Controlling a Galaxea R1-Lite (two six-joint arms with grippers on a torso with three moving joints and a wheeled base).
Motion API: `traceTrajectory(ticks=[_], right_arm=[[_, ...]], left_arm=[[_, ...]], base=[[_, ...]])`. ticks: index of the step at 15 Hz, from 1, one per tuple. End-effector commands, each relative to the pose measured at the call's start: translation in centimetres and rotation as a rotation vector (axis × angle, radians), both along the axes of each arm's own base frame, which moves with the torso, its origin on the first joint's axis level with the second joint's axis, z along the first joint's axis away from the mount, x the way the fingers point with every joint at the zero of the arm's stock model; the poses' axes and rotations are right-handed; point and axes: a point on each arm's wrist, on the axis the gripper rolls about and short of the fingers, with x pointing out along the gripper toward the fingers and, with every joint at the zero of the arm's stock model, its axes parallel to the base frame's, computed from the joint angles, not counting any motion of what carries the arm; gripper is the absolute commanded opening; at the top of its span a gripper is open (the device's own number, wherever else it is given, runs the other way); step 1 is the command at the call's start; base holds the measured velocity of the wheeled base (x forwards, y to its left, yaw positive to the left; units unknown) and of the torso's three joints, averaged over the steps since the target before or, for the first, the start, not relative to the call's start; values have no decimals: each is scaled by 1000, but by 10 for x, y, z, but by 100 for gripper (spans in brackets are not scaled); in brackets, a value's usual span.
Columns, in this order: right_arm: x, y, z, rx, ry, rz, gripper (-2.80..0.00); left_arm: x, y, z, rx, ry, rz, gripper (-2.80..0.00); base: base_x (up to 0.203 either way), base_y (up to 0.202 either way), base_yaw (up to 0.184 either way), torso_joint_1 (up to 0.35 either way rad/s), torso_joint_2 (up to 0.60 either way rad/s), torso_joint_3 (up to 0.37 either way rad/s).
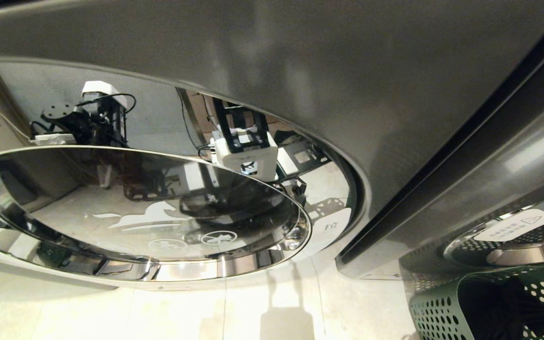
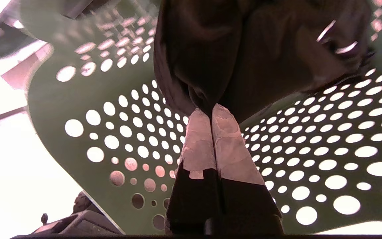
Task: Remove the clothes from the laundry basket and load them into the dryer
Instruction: Take the clothes out of the basket
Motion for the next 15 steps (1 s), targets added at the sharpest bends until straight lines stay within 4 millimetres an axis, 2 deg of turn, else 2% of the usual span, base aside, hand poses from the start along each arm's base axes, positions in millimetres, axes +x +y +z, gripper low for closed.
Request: traceTrajectory(ticks=[1,4,6,10,11,15], right_arm=[[10,2,-29,66,36,37,-280],[29,12,-55,101,45,109,-280],[39,9,-72,76,0,142,-280],[68,-20,-95,-31,-85,161,-280],[74,-27,-101,-55,-102,164,0],[80,-27,-109,-63,-107,177,0]], left_arm=[[0,0,0,0,0,0,-280],[0,0,0,0,0,0,-280],[0,0,0,0,0,0,-280],[0,0,0,0,0,0,-280],[0,0,0,0,0,0,-280],[0,0,0,0,0,0,-280]], base=[[0,0,0,0,0,0],[0,0,0,0,0,0],[0,0,0,0,0,0],[0,0,0,0,0,0],[0,0,0,0,0,0],[0,0,0,0,0,0]])
